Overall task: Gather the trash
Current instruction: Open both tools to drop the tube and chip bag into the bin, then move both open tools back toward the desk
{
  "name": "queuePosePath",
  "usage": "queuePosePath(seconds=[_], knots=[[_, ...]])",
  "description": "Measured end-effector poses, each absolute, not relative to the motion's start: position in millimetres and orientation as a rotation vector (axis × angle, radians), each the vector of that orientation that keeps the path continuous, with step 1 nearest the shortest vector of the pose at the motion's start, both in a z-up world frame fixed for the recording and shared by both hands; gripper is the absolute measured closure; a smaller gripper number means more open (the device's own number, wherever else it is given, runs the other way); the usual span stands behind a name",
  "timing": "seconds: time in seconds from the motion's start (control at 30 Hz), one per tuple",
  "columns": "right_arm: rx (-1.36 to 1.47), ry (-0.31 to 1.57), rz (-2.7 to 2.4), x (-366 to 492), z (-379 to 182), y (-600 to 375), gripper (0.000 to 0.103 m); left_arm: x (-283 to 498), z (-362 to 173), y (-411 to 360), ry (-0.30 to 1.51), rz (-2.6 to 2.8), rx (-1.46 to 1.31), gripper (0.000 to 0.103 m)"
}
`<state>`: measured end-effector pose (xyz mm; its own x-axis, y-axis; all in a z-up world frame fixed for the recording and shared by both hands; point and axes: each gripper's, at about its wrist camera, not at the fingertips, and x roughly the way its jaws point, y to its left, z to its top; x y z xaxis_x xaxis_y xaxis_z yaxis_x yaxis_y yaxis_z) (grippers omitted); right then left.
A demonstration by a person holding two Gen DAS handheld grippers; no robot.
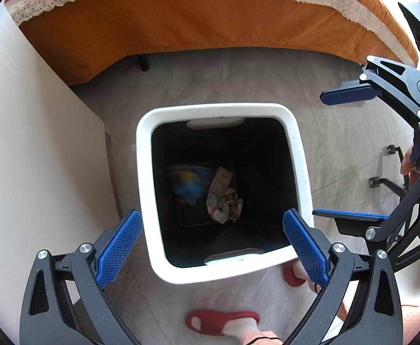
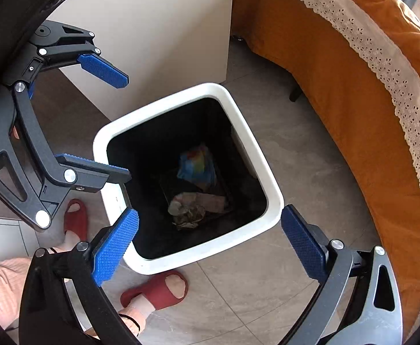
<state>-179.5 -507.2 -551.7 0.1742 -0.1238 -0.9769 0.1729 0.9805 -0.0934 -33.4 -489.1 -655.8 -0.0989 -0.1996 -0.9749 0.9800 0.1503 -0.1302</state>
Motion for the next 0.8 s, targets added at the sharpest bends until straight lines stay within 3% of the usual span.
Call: queuePosePath(seconds=[0.37, 0.8], knots=[[0.012, 1.358, -0.211, -178, -501, -501, 0.004, -29, -602, -482, 1.183, -1.256, 0.873, 0.006], [0.058, 1.219, -0.323, -176, -356, -483, 0.004, -35, -454, -475, 1.034, -1.268, 0.782, 0.005]])
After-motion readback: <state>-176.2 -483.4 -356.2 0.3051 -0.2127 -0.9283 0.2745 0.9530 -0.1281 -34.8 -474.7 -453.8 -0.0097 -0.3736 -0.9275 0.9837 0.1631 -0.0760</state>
